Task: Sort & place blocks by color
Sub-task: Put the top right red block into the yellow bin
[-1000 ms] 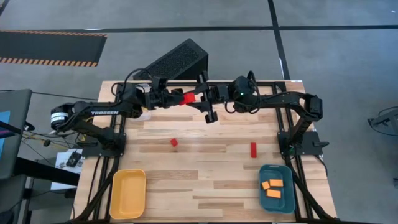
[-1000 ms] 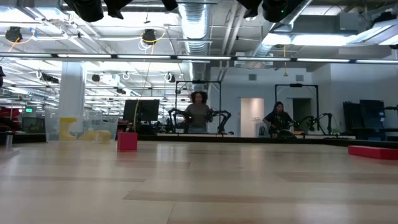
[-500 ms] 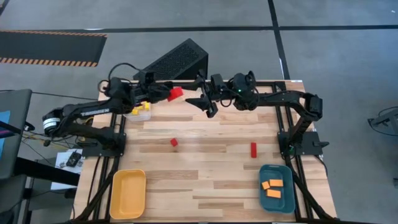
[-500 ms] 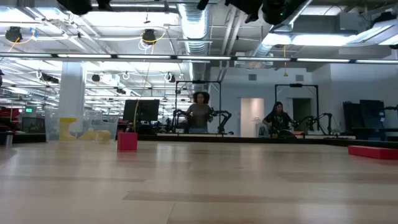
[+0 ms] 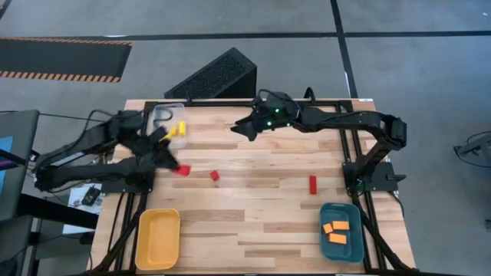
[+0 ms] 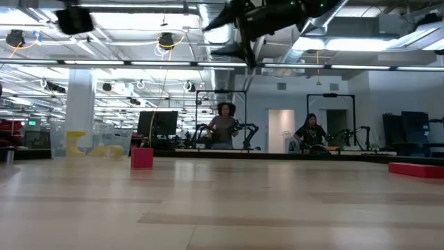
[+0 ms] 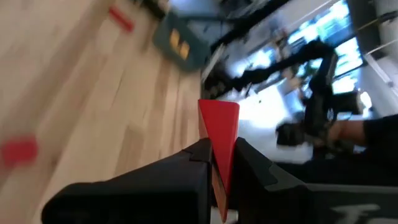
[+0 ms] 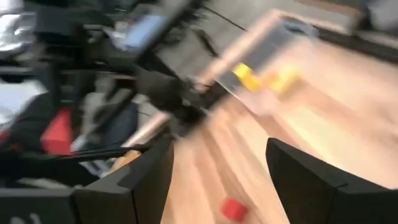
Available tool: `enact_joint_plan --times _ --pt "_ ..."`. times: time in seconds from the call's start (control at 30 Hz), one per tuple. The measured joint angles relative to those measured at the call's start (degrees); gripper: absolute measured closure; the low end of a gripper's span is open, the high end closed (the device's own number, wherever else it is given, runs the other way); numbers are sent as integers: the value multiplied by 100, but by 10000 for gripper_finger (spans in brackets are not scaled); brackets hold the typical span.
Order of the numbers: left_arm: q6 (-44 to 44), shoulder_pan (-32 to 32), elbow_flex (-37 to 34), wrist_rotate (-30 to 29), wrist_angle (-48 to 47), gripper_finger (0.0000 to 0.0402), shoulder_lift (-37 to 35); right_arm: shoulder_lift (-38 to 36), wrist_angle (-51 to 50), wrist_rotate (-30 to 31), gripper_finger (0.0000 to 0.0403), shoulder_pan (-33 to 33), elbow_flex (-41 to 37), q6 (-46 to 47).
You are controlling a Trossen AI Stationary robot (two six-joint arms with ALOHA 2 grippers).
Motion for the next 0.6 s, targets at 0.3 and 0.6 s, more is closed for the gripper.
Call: enact_joint_plan --times 0.3,0.6 --pt "-125 -1540 0 -804 -1882 387 -671 146 -550 1152 128 651 -7 958" --pt "1 -3448 0 -1904 -2101 388 494 114 -1287 1767 129 903 0 1014"
